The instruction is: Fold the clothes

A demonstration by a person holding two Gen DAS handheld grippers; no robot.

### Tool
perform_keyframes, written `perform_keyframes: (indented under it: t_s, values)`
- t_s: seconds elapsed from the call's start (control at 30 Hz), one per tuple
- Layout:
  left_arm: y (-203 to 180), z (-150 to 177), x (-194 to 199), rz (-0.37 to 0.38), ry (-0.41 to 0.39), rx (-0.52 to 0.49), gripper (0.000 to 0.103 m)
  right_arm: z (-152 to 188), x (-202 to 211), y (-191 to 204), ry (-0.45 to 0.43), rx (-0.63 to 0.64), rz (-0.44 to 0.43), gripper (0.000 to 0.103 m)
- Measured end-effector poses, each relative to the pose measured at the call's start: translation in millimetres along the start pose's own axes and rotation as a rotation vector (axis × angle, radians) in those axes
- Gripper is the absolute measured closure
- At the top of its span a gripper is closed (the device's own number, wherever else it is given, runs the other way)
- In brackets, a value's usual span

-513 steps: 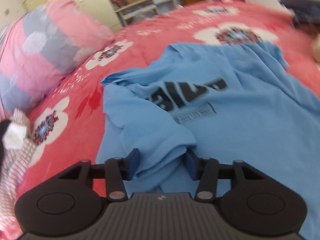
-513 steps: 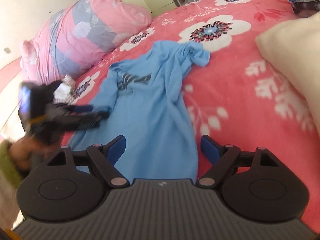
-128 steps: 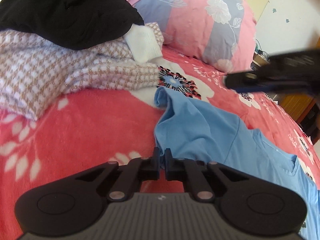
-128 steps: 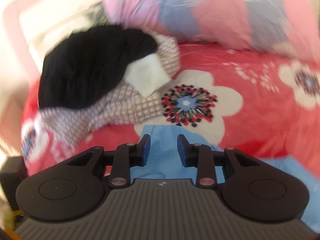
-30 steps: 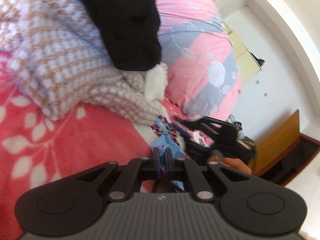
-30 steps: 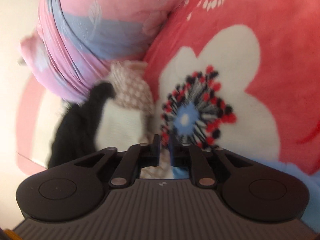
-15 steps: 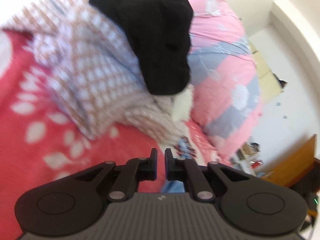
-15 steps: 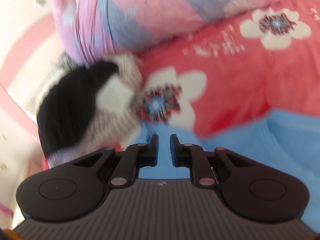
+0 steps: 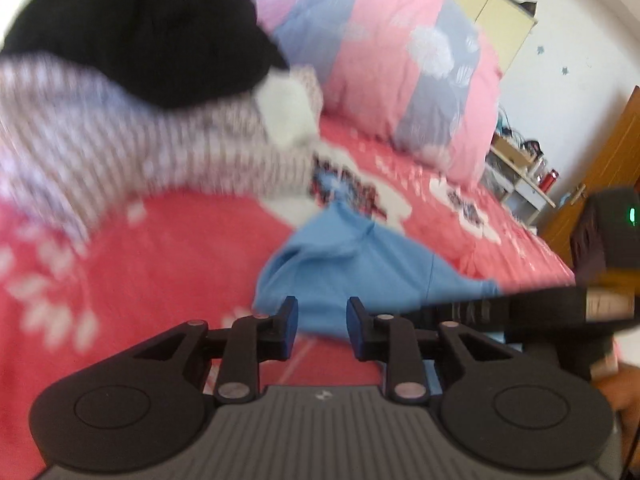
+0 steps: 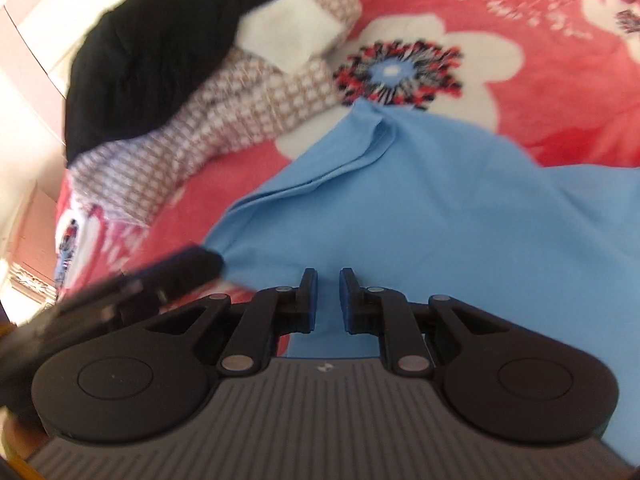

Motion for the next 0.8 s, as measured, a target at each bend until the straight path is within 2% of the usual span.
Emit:
perform_keyframes:
  t_s: [0.13, 0.23, 0.33, 0.4, 0.53, 0.67, 0.7, 0.73, 0.8]
  values:
    - [-0.6, -2.2, -2.9, -0.008, -0.008, -0.020, 0.081, -27.5, 3.0, -13.0, -0.095, -0.135, -0.110, 0.091]
    - [1.9, -1.8, -3.8, -0.018, -0.006, -0.001, 0.083, -42.2, -0.5, -21.8, -0.104, -0.144, -0.034, 0.091]
    - [4.2, -2.2, 0.7, -0.040, -0.027, 0.002, 0.083, -52.2, -26.1, -22.5, -0.049, -0.121, 0.043, 0.091]
    - [6.0, -2.6, 1.2, -0.050, -0.037, 0.002, 0.084, -67.6, -38.5, -15.6, -0.076, -0.101, 0.032, 0.091]
    - [7.1, -3.0, 2.7, -0.059, -0.051, 0.004, 0.084, -110.7, -44.9, 0.4, -0.207, -0.106, -0.052, 0.091]
    - [10.8, -5.2, 7.3, -0.074, -0.067, 0.018, 0.084, -123.9, -10.7, -3.6, -0.314, -0.196, -0.134, 0.091]
    - [13.2, -5.9, 9.1, -0.090, -0.076, 0.023, 0.082, -120.6, -0.5, -6.8, -0.315, -0.204, -0.125, 0.091]
    - [17.1, -6.7, 10.5, -0.120, -0.086, 0.029, 0.076, -115.8, 8.9, -10.5, -0.302, -0.207, -0.103, 0.091]
    - [28.1, -8.4, 10.2, -0.151, -0.083, 0.065, 0.078, -95.7, 32.0, -23.2, -0.278, -0.222, -0.052, 0.091]
Point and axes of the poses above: each gripper's, at about its wrist camera, not at the fingertips, and x roughly against the way its jaws point, y to its left, z to its underside, the point moved 5 cm from there along -x, roughly the way its jaws point, and after that the axes turned 1 degree about -x, right-handed, at the moved point
